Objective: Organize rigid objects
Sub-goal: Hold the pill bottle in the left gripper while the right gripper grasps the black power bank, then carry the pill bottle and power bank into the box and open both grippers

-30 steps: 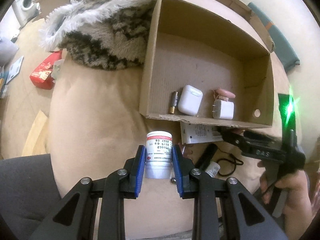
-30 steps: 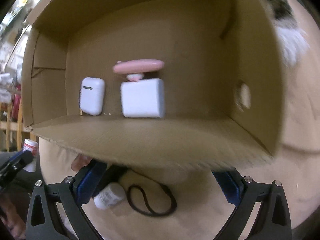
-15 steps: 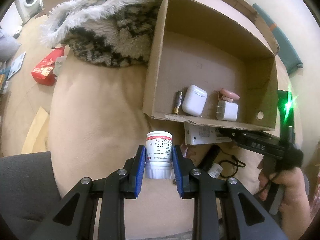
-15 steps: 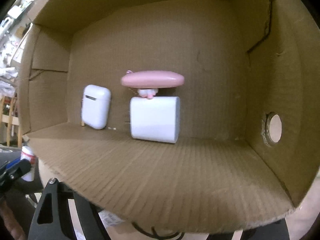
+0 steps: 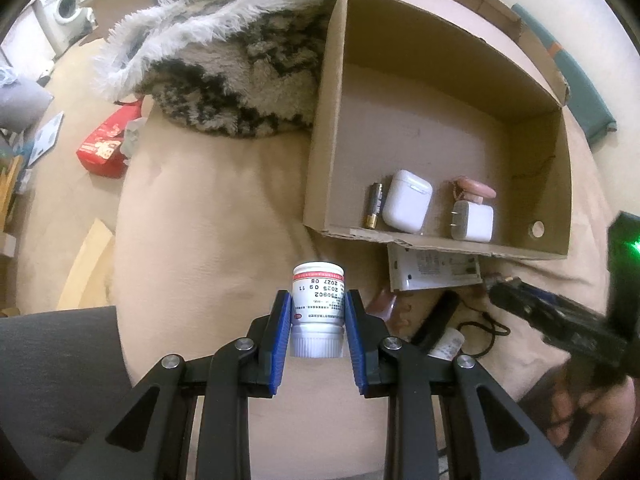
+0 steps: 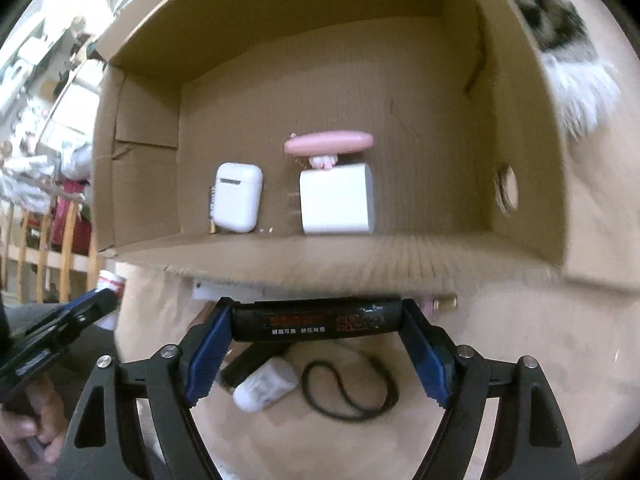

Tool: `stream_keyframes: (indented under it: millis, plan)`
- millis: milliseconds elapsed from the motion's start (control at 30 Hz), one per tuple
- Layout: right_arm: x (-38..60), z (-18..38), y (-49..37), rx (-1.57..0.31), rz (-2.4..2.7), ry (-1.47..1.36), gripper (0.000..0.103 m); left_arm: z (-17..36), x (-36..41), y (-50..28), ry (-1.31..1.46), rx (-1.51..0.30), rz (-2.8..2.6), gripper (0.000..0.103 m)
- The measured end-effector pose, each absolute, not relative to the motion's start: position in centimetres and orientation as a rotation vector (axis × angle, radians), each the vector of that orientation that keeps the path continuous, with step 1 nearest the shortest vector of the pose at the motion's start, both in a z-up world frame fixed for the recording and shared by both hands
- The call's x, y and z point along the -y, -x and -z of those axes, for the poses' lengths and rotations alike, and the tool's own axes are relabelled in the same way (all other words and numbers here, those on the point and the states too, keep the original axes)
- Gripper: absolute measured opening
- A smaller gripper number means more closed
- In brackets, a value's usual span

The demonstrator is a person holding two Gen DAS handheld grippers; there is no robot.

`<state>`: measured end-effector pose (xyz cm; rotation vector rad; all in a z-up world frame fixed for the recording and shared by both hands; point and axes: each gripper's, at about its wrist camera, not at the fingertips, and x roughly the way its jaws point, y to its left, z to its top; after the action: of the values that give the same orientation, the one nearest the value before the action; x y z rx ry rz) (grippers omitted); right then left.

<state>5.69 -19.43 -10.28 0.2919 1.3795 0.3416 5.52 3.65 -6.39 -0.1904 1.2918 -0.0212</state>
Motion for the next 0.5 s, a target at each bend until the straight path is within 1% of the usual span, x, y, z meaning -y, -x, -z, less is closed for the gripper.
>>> stream_keyframes:
  millis: [133, 367, 500]
  plan:
    - [19.3, 8.7, -4.0, -1.327, -0.379, -0.305, 0.086, 5.6, -3.3, -5.4, 0.167, -1.27, 0.018, 0.024]
    - [20.5, 4.3, -5.9, -1.207, -0.412, -0.304, 0.086, 2.0, -1.8, -7.0, 0.121, -1.183, 0.033, 0.024]
    - [21.2, 2.7, -7.4, -1.147, -0.419, -0.319, 0.086, 0.8, -0.7, -9.0, 0.056, -1.159, 0.036, 0.024]
